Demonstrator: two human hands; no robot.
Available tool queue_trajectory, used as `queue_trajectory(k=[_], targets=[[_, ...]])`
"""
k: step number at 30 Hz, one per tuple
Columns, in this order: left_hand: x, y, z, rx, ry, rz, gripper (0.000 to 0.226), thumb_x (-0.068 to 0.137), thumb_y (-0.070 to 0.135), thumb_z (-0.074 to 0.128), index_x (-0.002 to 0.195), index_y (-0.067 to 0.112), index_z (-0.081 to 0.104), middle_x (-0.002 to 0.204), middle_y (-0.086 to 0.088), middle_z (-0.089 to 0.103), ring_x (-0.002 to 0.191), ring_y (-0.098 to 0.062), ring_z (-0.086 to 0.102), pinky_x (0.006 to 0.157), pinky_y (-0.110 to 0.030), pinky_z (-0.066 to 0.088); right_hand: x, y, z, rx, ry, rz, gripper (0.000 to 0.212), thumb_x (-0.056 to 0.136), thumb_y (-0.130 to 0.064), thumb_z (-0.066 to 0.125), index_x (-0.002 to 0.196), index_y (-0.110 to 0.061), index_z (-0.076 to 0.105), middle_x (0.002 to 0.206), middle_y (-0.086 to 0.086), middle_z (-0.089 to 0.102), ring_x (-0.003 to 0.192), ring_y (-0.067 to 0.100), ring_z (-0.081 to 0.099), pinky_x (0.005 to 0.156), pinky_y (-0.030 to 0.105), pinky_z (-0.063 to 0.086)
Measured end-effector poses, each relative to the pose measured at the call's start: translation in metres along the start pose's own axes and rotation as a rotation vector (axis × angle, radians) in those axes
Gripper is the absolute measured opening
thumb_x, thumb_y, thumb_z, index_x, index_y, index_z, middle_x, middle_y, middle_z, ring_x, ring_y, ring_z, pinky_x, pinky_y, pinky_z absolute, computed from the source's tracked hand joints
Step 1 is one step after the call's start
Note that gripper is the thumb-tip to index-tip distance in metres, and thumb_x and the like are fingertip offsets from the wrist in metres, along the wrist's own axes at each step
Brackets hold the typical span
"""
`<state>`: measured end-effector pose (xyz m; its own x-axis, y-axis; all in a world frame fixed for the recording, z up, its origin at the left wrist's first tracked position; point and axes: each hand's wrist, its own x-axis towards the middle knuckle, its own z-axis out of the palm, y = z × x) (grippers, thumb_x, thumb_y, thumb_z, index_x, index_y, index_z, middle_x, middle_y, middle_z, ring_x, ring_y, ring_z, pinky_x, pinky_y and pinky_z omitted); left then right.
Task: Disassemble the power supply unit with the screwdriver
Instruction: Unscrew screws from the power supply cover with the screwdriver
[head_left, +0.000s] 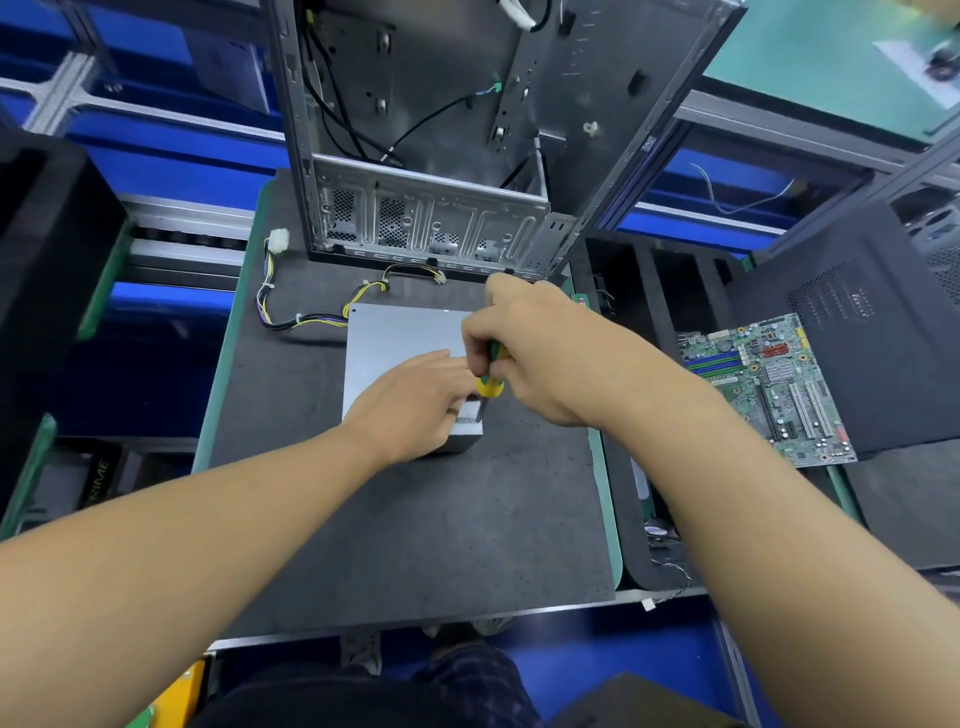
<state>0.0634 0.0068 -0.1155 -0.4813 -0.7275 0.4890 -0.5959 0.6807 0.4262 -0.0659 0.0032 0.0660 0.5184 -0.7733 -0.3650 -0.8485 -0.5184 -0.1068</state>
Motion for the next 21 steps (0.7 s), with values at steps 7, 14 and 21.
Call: queue_trajectory(k=[7, 14, 21], targets=[[-0.001, -0.003, 0.001, -0.079, -0.007, 0.031, 0.089, 0.059, -0.013, 0.06, 0.089, 0.052, 0.007, 0.068, 0.022, 0.029, 0.079, -0.021, 0.035, 0.072, -0.014, 0.042, -0.003, -0.001, 0.0, 0.031, 0.114, 0.205, 0.041, 0.097, -0.056, 0.042, 0.101, -0.015, 0.036, 0.076, -0.001, 0.048, 0.064, 0.022, 0.048, 0.053, 0.037, 0.035], [-0.005, -0.007, 0.003, -0.003, -0.194, -0.025, 0.021, 0.071, 0.011, 0.059, 0.089, 0.022, 0.059, 0.105, 0.006, 0.06, 0.095, -0.014, 0.041, 0.098, -0.036, 0.041, -0.009, 0.003, -0.008, 0.256, -0.025, 0.154, 0.014, 0.093, -0.019, 0.05, 0.102, -0.018, 0.04, 0.08, -0.007, 0.044, 0.071, 0.015, 0.043, 0.056, 0.031, 0.029], [-0.008, -0.01, 0.009, 0.057, -0.258, -0.023, 0.03, 0.078, 0.039, 0.058, 0.105, 0.026, 0.061, 0.126, 0.017, 0.052, 0.116, -0.009, 0.045, 0.106, -0.022, 0.024, -0.014, 0.005, -0.002, 0.177, 0.089, 0.298, 0.027, 0.103, -0.042, 0.035, 0.095, -0.016, 0.032, 0.081, 0.005, 0.05, 0.066, 0.026, 0.049, 0.055, 0.036, 0.033]])
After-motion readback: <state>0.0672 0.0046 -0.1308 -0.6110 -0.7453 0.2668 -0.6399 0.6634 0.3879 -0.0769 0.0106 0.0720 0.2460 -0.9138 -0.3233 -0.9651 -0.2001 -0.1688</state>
